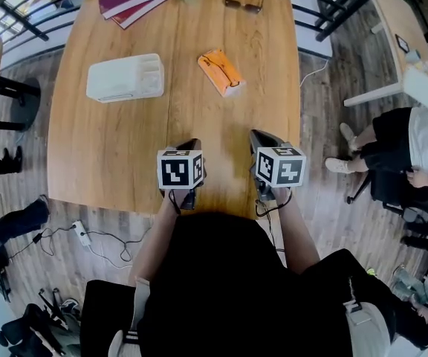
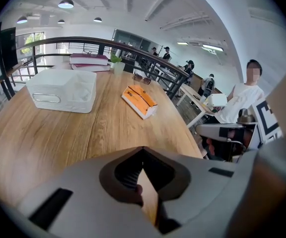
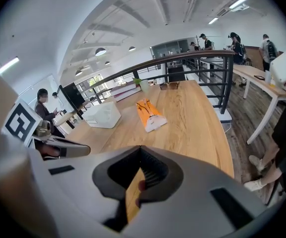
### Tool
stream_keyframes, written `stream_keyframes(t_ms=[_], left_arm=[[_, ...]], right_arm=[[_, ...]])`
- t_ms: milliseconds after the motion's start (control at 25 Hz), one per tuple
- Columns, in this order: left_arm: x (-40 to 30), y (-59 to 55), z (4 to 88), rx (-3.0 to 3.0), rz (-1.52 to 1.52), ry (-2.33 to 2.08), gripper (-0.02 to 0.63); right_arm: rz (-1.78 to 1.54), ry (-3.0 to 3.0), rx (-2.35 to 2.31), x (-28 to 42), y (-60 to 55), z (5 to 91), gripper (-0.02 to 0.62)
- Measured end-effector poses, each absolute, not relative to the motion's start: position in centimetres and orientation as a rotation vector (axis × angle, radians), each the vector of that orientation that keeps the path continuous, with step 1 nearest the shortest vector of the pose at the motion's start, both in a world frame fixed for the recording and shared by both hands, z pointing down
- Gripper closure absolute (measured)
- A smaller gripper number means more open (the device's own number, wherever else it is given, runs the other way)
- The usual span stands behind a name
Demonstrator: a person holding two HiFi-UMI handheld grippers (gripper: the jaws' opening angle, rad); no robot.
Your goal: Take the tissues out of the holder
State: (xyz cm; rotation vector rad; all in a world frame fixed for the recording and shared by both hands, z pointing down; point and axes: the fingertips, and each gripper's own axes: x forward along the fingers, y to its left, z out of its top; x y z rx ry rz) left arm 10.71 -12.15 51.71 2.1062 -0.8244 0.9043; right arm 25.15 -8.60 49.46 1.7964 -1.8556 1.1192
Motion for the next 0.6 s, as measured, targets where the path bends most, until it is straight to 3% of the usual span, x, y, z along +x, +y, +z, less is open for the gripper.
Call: stream_keyframes(t_ms=[360, 600], left_arm=[[9.2, -12.5, 52.5, 2.113, 0.901, -0.837, 0.595], [4.3, -2.0, 55.3, 1.881, 0.914, -0.767, 0.595]], right_arm=[[1.112, -1.848, 1.808, 24.0, -8.7, 50.3, 0.583], [1.261, -1.685, 1.619, 19.4, 0.7, 52.7, 0.583]])
